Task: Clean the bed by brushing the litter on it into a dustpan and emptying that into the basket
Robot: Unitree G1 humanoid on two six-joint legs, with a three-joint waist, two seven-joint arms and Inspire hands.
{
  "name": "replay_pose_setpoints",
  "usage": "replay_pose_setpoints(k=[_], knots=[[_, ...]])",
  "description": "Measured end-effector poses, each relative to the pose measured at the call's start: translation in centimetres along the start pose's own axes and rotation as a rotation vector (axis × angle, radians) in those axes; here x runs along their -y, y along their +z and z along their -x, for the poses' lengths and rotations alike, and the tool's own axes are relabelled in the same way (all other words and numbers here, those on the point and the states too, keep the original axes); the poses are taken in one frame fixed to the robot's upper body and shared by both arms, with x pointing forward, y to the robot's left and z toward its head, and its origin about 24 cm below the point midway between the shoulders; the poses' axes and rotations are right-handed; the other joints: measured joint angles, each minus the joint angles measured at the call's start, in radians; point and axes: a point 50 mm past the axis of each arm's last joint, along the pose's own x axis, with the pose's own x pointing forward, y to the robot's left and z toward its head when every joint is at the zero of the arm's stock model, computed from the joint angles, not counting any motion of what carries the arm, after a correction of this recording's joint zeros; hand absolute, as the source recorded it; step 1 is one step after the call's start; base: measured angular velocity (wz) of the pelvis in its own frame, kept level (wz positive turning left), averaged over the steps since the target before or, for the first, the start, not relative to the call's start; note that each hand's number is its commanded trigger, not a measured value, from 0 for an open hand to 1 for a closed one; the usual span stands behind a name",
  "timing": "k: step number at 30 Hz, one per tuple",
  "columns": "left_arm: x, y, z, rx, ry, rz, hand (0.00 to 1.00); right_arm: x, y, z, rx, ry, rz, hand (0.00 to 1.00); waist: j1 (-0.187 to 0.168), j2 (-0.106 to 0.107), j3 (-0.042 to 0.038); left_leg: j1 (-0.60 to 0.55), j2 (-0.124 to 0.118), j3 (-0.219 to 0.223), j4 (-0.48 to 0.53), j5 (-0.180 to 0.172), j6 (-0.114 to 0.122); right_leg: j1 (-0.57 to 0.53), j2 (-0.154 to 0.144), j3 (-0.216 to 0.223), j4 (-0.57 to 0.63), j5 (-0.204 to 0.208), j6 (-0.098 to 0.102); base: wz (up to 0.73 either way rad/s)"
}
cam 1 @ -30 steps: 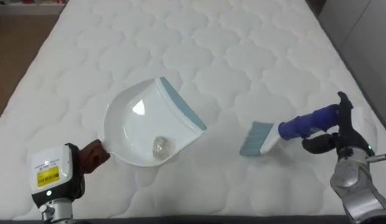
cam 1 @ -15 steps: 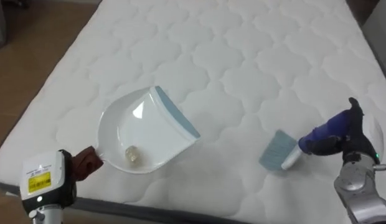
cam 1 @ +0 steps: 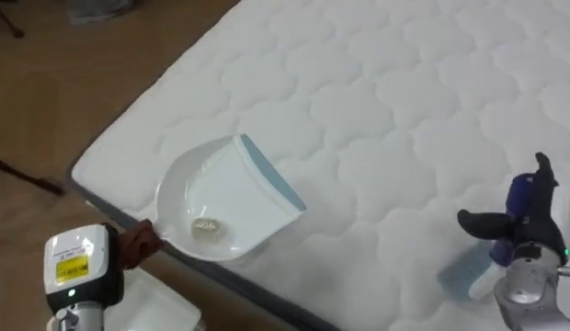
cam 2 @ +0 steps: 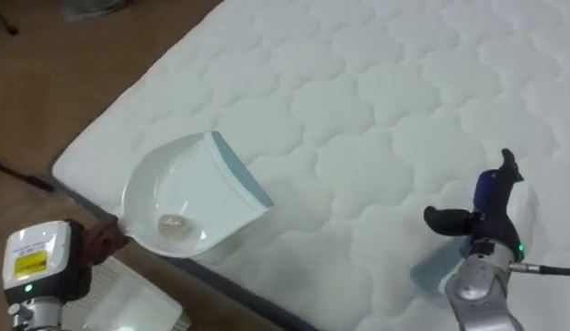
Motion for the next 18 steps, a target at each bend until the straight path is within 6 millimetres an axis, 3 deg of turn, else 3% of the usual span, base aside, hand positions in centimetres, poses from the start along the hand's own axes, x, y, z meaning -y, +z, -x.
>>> replay_pose_setpoints(k=[6,9,11,12,14,15,16,18], knots=[[0.1,0.4,0.1,0.014,-0.005,0.029,1.00,-0.8,-0.5,0.4,-0.059,0.058,-0.095,0.00,0.033,0.005,0.0006,-0.013,-0.001,0.025,0.003,0.006,0.004,0.011,-0.009,-0.032,0.003,-0.014,0.006,0.30],[0.1,0.5,0.1,0.027,-0.005,0.043,1.00,-1.0,-1.1,0.8,-0.091,0.081,-0.109,0.00,0.050,0.005,-0.0002,-0.014,-0.021,0.027,-0.004,0.011,0.016,0.014,-0.022,-0.035,0.019,-0.022,0.017,0.17],[0.0,0.5,0.0,0.028,-0.002,0.053,1.00,-1.0,-1.5,1.1,-0.109,0.083,-0.114,0.00,0.041,0.004,-0.0007,-0.014,-0.038,0.025,-0.011,0.013,0.024,0.015,-0.033,-0.045,0.036,-0.026,0.025,0.48],[0.0,0.5,-0.1,0.032,-0.007,0.054,1.00,-0.9,-2.1,1.4,-0.132,0.081,-0.127,0.00,0.030,0.006,-0.0022,-0.014,-0.053,-0.005,-0.011,0.011,0.028,0.019,-0.039,-0.046,0.057,-0.028,0.029,0.85],[-0.1,0.6,-0.2,0.040,-0.012,0.054,1.00,-0.8,-2.7,1.8,-0.157,0.083,-0.130,0.00,-0.003,0.004,-0.0036,-0.007,-0.070,-0.071,-0.011,0.017,0.037,0.022,-0.044,-0.009,0.094,-0.030,0.031,1.03],[-0.1,0.8,-0.4,0.049,-0.014,0.053,1.00,-0.9,-3.0,2.0,-0.165,0.084,-0.131,0.00,-0.013,0.002,-0.0036,-0.002,-0.088,-0.119,-0.006,0.021,0.041,0.001,-0.041,0.064,0.123,-0.041,0.033,0.84],[-0.2,0.8,-0.5,0.051,-0.016,0.053,1.00,-1.1,-2.9,2.1,-0.167,0.091,-0.144,0.00,-0.016,0.000,-0.0043,-0.003,-0.100,-0.170,-0.007,0.025,0.039,-0.027,-0.014,0.158,0.123,-0.058,0.024,0.71],[-0.2,0.7,-0.6,0.052,-0.021,0.048,1.00,-1.2,-2.6,2.3,-0.155,0.101,-0.163,0.00,-0.015,0.001,-0.0034,-0.011,-0.106,-0.209,-0.005,0.031,0.032,-0.086,0.027,0.232,0.067,-0.046,0.010,0.70]])
